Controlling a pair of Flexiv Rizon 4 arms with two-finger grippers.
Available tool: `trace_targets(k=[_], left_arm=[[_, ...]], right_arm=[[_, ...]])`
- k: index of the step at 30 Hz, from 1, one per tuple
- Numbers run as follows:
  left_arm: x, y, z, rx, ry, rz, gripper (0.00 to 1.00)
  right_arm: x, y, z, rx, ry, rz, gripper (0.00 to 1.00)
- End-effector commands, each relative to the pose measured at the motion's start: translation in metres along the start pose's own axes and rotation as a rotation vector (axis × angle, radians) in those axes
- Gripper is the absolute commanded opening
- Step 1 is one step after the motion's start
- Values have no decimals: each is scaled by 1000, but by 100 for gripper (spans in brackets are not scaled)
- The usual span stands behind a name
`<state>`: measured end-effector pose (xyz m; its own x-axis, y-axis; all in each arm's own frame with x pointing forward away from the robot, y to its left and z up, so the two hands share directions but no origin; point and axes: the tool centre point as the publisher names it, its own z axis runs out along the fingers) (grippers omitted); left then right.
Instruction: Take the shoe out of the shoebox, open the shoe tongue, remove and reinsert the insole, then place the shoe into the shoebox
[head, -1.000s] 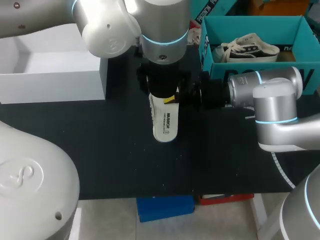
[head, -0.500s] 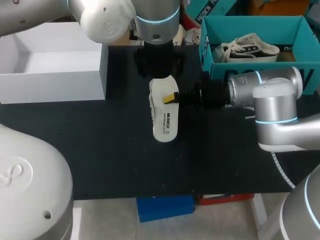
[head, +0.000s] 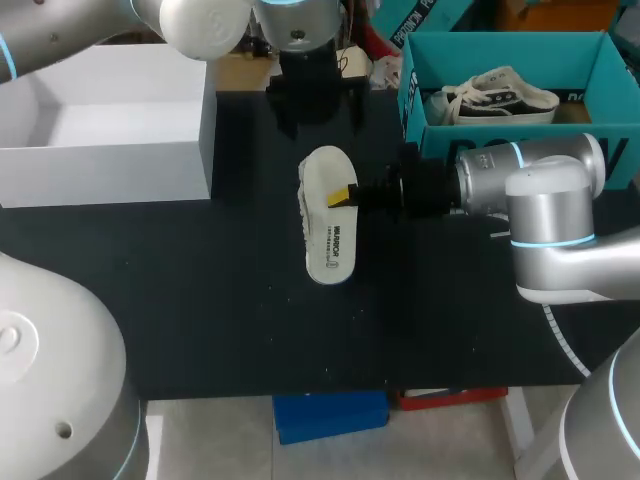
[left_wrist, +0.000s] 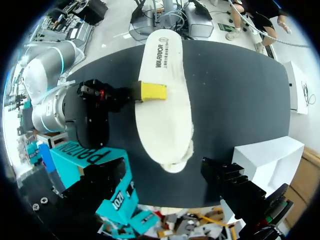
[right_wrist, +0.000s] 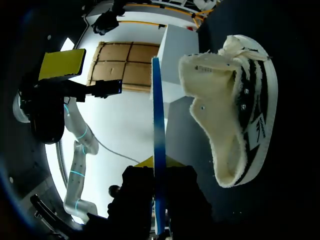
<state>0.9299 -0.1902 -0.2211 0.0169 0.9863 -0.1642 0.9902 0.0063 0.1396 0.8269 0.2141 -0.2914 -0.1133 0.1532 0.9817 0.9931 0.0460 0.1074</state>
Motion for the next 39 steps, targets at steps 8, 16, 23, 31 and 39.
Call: trace_targets(k=[8,16,23,31,39], left_arm=[[-4,-8,-7,18,35,-25,100],[-3,-49,-15,19,66,-35,100],[-3,-93,-15,27,91,-40,100],[3,-146,-5,48,89,-60,100],[11,-180,-2,48,70,-68,100]], right_arm=[[1,-1,1,-3,-2,1,0],[1,-1,1,-3,-2,1,0],[1,-1,1,-3,-2,1,0],[1,-1,1,-3,-2,1,0],[1,-1,1,-3,-2,1,0]])
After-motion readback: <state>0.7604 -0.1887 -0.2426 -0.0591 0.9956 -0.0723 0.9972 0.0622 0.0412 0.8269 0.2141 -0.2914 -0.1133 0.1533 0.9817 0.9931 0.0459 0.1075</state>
